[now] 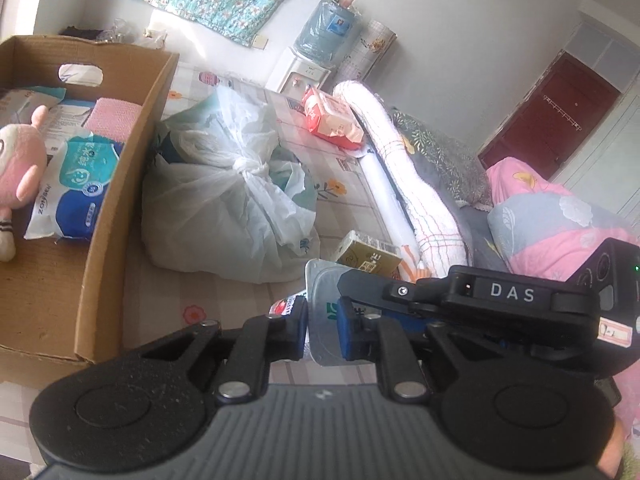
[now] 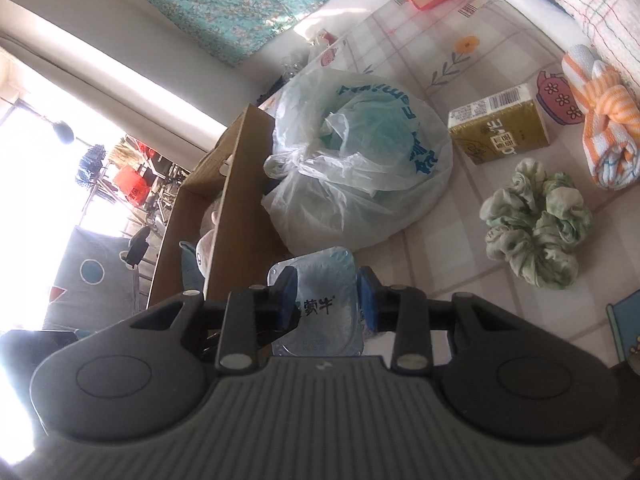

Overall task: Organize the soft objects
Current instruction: 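Carry the yogurt cup with the left tool toward the box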

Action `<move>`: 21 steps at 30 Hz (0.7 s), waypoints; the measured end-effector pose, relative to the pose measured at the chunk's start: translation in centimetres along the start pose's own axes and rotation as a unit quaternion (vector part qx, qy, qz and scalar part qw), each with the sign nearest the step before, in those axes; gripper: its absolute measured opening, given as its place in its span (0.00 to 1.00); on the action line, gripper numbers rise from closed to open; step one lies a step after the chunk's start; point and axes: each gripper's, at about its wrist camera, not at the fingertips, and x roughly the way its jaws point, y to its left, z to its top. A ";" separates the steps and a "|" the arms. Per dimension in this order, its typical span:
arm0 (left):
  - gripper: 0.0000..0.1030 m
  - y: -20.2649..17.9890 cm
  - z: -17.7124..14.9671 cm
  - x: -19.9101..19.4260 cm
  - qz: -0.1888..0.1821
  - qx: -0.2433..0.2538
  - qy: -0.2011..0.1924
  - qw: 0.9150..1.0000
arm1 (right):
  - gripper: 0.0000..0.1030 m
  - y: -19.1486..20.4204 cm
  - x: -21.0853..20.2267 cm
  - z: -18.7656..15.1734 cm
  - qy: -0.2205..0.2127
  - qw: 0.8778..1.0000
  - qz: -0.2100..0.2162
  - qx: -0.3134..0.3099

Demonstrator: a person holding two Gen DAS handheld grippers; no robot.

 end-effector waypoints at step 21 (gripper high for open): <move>0.14 16.6 2.9 -8.0 0.083 -0.246 -0.040 0.965 | 0.33 21.2 18.8 1.0 0.259 0.930 -0.003 -0.259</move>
